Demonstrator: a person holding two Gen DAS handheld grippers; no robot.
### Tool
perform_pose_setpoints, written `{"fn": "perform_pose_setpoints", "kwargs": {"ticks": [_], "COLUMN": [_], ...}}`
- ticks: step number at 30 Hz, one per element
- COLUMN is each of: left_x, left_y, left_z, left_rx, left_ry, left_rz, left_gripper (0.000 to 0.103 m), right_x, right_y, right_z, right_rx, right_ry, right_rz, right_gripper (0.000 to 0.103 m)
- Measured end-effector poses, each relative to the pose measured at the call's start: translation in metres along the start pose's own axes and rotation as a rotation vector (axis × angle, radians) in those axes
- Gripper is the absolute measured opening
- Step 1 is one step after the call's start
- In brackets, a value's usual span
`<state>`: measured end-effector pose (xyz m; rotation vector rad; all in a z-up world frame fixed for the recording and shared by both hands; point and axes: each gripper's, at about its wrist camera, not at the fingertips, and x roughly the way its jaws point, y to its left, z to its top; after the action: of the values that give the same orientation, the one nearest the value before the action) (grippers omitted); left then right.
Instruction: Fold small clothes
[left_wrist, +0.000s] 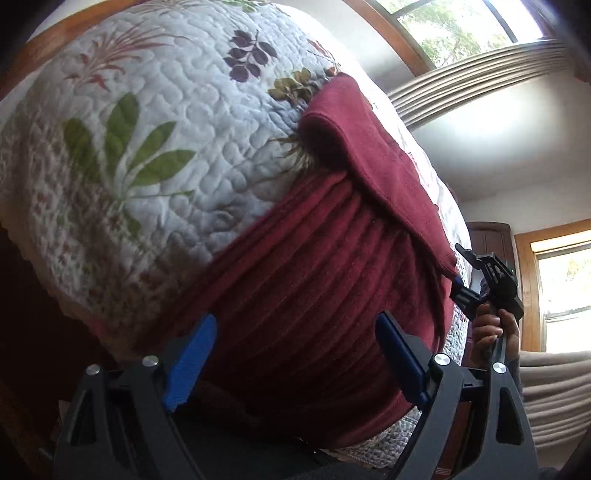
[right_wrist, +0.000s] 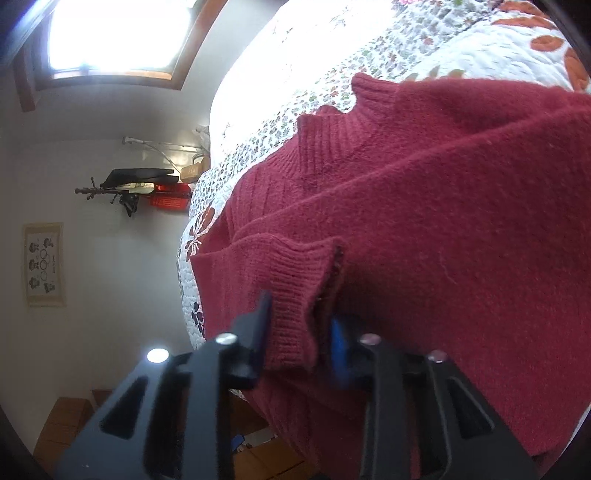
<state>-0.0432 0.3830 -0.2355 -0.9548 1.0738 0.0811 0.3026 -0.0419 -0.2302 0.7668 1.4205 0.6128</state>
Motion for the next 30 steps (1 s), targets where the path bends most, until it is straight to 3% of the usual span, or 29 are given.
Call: {"fn": "perform_pose_setpoints", "kwargs": {"ticks": [6,12,18,24,30], "left_x": [0.004,0.021,0.028,0.032,0.027], "left_y": [-0.011,-0.032,-0.053,-0.063,-0.064], "left_z": [-0.003,-0.001,-0.003,-0.007,-0.007], "left_rx": [0.020,0.061,0.114,0.136,0.133], "left_ry": [-0.019,0.017,0.036,0.055,0.042], "left_rz": [-0.029,-0.041,-0.061,-0.060,-0.059], "left_gripper": [0.088,0.088,0.088,0.088,0.088], "right_x": [-0.041,-0.123,-0.176,-0.145,-0.127], "right_y": [0.032,0.049,-0.016,-0.098,-0.120], "right_z": [0.006,0.002,-0.001,-0.006,-0.013], "right_rx": [-0.107,-0.223,-0.117,0.021,0.064], "right_ry": [-0.060,-0.188,-0.269,-0.218,-0.205], "right_rz": [0.010,-0.028,-0.054,-0.092,-0.079], "right_gripper": [0.006,0.006,0.006,0.006,0.006]}}
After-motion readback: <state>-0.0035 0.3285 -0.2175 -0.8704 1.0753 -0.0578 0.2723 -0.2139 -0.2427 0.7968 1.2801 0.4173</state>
